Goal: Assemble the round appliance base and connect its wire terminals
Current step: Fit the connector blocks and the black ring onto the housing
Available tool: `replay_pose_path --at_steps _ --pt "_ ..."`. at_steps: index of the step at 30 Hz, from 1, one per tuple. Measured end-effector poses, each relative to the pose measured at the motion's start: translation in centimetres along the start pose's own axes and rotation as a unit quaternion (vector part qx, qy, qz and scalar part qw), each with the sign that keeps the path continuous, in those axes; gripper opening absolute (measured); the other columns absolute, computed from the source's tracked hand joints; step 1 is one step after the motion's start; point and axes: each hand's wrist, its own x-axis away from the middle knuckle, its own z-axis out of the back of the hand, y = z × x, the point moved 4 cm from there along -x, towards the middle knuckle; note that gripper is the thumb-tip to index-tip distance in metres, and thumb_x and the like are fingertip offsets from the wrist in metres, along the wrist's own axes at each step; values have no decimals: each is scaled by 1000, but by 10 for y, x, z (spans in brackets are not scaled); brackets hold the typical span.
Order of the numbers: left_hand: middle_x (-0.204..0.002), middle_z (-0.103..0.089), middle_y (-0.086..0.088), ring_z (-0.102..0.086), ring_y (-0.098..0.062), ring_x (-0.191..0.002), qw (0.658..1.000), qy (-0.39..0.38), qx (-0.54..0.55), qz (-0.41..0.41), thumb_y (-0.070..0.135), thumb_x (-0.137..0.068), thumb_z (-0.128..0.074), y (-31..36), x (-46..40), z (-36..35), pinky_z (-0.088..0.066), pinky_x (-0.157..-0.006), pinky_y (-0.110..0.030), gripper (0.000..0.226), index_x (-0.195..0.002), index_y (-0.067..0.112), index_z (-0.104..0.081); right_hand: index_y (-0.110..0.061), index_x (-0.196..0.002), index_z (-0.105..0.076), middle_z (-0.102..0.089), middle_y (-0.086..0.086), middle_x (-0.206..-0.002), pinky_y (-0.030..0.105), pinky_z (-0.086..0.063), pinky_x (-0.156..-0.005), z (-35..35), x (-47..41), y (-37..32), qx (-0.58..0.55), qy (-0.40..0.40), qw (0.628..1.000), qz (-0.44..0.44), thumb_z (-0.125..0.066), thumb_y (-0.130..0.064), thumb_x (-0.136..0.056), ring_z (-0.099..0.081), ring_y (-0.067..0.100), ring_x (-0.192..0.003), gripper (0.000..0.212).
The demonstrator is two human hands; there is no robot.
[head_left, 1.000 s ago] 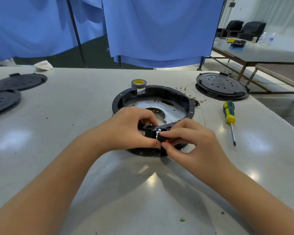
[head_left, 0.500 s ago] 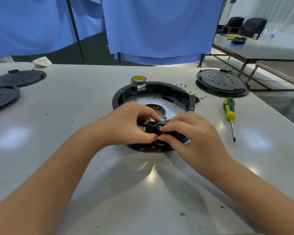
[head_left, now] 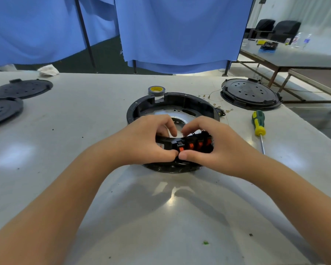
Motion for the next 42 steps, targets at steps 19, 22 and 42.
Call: replay_pose_path --at_steps 19,22,42 --pt "-80 -74 14 -69 0 -81 1000 23 7 -13 28 -78 -72 0 -1 3 -53 -71 -16 9 -75 29 -63 -26 -83 -74 -59 -14 -81 9 -43 -71 -1 -4 5 -76 56 995 -22 -72 -30 -78 -58 0 -82 7" --pt "-80 -73 12 -70 -1 -82 999 25 5 -24 26 -78 -71 0 -1 2 -54 -72 -18 9 -75 29 -63 -25 -82 -74 -59 -14 -80 7 -41 -70 -1 -5 5 -74 58 995 -22 -72 -29 -78 -58 0 -81 6" --pt "-79 -70 12 -64 -3 -66 998 13 -52 26 32 -69 -76 -5 -2 -3 -55 -65 -30 27 -80 32 -51 -23 -95 -65 -53 -15 -93 11 -41 -77 -6 -1 10 -22 37 999 20 -79 -18 -70 -55 2 -89 29"
